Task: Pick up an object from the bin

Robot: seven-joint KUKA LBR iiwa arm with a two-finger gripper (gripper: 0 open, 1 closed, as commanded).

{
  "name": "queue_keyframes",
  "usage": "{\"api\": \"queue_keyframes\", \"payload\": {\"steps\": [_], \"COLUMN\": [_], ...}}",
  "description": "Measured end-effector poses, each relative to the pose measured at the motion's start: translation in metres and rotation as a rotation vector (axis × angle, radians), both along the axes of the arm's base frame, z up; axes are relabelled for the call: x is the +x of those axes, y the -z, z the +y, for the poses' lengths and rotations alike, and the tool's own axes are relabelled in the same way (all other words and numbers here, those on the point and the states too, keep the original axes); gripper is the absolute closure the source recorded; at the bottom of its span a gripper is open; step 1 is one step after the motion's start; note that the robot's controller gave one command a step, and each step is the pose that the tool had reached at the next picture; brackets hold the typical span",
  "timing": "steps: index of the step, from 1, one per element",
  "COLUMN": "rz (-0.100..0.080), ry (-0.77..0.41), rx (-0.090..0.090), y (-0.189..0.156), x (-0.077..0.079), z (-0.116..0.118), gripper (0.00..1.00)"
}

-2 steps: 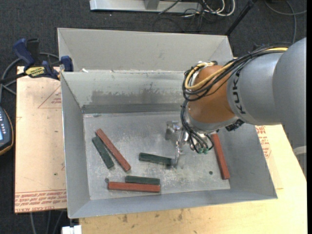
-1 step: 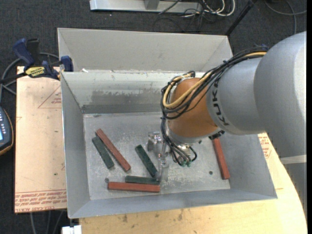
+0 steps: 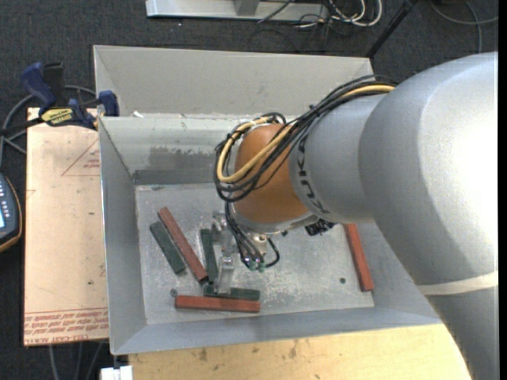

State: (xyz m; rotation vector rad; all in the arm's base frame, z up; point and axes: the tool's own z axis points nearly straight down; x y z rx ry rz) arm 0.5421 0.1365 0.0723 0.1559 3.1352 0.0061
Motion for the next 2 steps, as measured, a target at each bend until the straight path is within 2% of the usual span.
{"api": "queue_keyframes", "payload": {"steps": [1,2], "rz": [0.001,-0.003], "ry": [0.003,0.144], "rx": [-0.001,-0.001], "y": [0.0,-0.002], "x": [0.0,-0.054], "z": [-0.002,0.013], "gripper": [0.0,0.0]}}
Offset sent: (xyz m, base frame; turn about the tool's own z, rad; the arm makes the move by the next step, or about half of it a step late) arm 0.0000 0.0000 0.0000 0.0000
